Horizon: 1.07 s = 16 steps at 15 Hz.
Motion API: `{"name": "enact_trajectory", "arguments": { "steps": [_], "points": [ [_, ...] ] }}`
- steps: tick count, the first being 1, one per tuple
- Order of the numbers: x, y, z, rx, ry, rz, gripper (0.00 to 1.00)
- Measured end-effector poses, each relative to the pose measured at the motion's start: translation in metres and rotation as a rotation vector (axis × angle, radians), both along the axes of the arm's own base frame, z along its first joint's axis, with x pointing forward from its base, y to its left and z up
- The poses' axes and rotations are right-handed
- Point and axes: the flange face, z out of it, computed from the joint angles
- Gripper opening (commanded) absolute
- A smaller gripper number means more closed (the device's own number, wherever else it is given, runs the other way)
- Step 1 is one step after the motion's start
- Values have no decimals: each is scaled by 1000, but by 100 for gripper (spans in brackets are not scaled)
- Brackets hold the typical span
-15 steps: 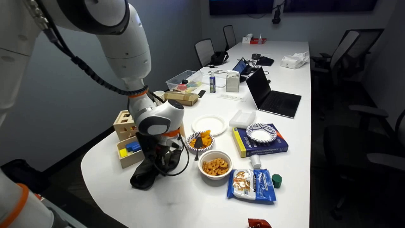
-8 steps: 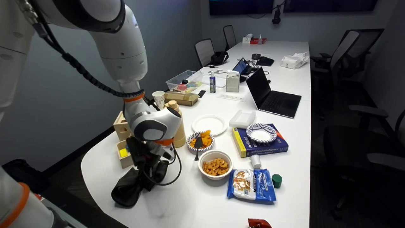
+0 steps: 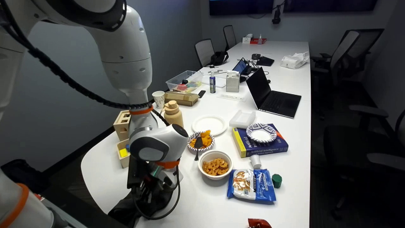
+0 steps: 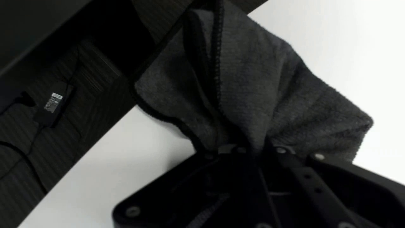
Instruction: Take the towel and clean the right part of the table
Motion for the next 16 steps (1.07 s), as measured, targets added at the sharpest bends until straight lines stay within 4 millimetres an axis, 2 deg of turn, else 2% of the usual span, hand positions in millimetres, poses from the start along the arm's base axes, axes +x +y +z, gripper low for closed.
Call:
{"name": "enact_trajectory", "arguments": {
  "steps": [3,7,9,11,16],
  "points": [
    [-11,-33,7,-83,-29,-88,2],
    [-4,-62,16,-185,-85,-162,2],
    [12,-68,20,-218,-130,-174,2],
    [35,-69,24,-240,-182,-172,2],
    [100,-51,34,-245,-297,-125,2]
  ]
}}
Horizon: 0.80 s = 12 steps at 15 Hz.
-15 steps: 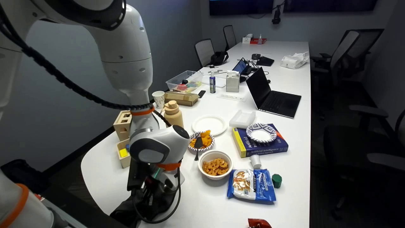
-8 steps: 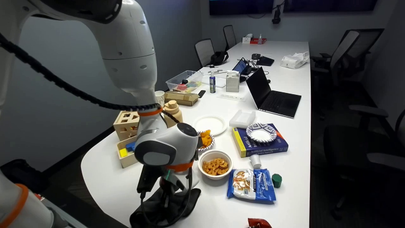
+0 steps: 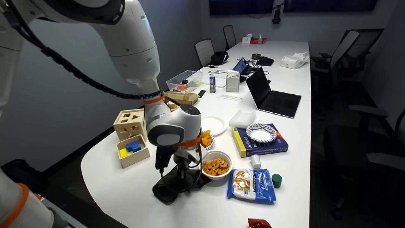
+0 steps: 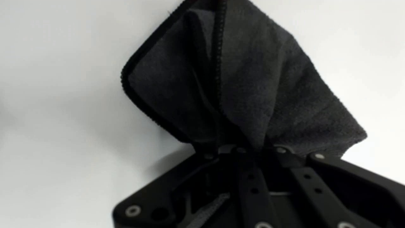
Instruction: Take the towel and clean the right part of the table
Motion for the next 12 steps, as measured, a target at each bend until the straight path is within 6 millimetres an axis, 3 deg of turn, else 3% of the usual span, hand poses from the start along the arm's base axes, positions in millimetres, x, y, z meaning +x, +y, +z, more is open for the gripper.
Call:
{"name": "enact_trajectory", "arguments": {
  "steps": [3,6,12],
  "points": [
    [28,19,2,14,-41,46,2],
    [44,44,-3,45,-60,104,2],
    [43,101,-8,137,-73,258,2]
  ]
}}
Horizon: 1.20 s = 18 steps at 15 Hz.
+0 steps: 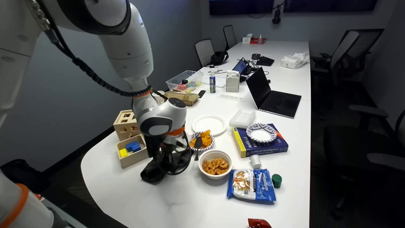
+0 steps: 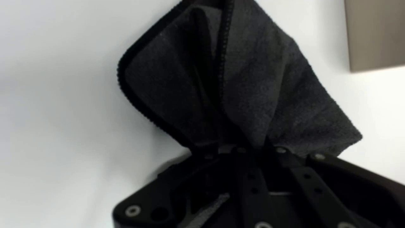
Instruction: Take the towel and clean the right part of the table
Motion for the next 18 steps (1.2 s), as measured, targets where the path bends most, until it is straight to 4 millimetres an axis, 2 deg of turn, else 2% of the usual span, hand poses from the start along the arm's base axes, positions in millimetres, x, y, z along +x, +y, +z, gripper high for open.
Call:
{"name": "enact_trajectory", "arguments": {
  "steps": [4,8,10,13,15,18],
  "points": [
    [-31,22,-3,35,38,80,2],
    [-84,17,-6,52,105,69,2],
    [-112,5,-7,50,127,19,2],
    [-154,-24,-5,30,133,-95,2],
    [-164,-52,-3,7,106,-204,2],
    [-161,-86,4,-30,40,-332,2]
  ]
}}
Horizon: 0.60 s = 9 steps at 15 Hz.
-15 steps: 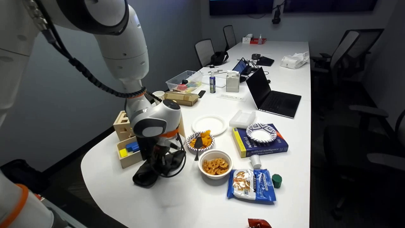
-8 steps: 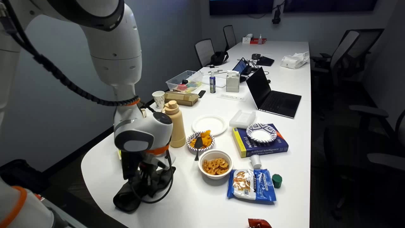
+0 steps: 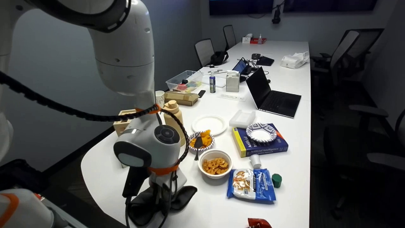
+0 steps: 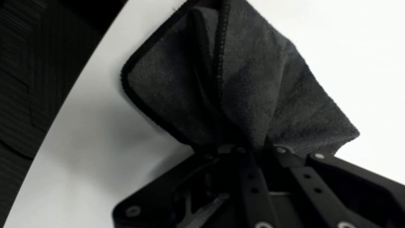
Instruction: Take the towel and clean the right part of the table
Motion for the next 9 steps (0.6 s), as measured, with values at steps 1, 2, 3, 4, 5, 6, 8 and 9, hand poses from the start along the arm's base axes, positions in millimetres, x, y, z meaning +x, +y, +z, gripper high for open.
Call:
{"name": "enact_trajectory", "arguments": {
  "steps": [1,2,3,4,5,6,8,9],
  "points": [
    [3,-6,4,-13,-20,-21,2],
    [9,-10,7,-23,-40,-31,2],
    [17,-10,10,-27,-60,-29,2],
    [27,-7,13,-27,-80,-19,2],
    [38,-2,16,-22,-101,-3,2],
    [49,6,19,-14,-122,16,2],
    [72,25,23,5,-162,63,2],
    [81,35,25,16,-178,87,2]
  ]
}}
